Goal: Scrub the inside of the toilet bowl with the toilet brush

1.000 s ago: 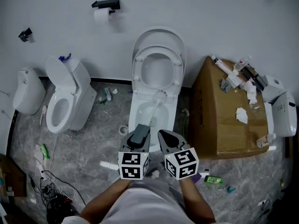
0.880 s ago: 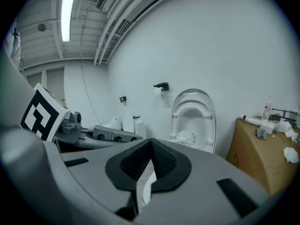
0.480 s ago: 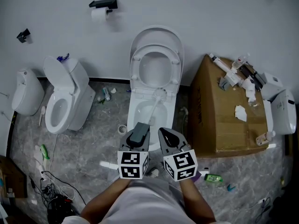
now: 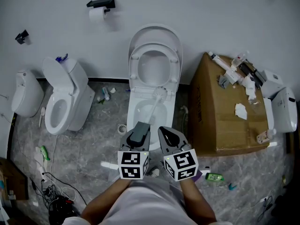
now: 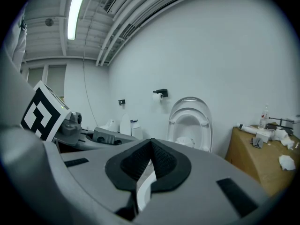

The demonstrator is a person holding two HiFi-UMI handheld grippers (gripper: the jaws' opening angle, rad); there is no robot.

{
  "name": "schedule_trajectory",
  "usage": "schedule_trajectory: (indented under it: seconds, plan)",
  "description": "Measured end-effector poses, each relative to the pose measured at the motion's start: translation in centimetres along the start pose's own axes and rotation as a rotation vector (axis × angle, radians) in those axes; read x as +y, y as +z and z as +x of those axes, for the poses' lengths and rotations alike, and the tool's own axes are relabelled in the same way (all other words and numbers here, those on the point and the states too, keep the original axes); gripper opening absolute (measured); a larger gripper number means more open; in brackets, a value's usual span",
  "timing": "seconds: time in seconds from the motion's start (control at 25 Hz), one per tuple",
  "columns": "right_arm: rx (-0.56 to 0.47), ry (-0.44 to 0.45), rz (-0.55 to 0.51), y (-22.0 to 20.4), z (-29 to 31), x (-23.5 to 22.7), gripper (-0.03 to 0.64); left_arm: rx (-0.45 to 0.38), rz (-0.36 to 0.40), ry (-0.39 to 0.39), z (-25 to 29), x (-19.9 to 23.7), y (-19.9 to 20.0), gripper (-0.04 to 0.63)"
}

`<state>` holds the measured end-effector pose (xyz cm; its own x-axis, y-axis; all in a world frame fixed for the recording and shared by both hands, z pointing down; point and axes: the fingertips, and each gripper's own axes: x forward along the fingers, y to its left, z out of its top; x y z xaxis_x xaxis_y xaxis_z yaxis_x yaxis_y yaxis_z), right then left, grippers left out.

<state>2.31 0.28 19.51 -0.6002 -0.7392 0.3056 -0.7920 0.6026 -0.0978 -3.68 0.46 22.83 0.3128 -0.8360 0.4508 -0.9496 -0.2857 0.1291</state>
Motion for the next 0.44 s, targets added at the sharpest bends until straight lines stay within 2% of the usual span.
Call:
schedule_trajectory:
  seconds: [0.44]
  plan:
    - [0.005, 0.011, 0.008, -0.53, -0.22, 0.57, -0.003, 0.000, -0.005, 0.003, -0.47, -0.19, -0.49, 0.158]
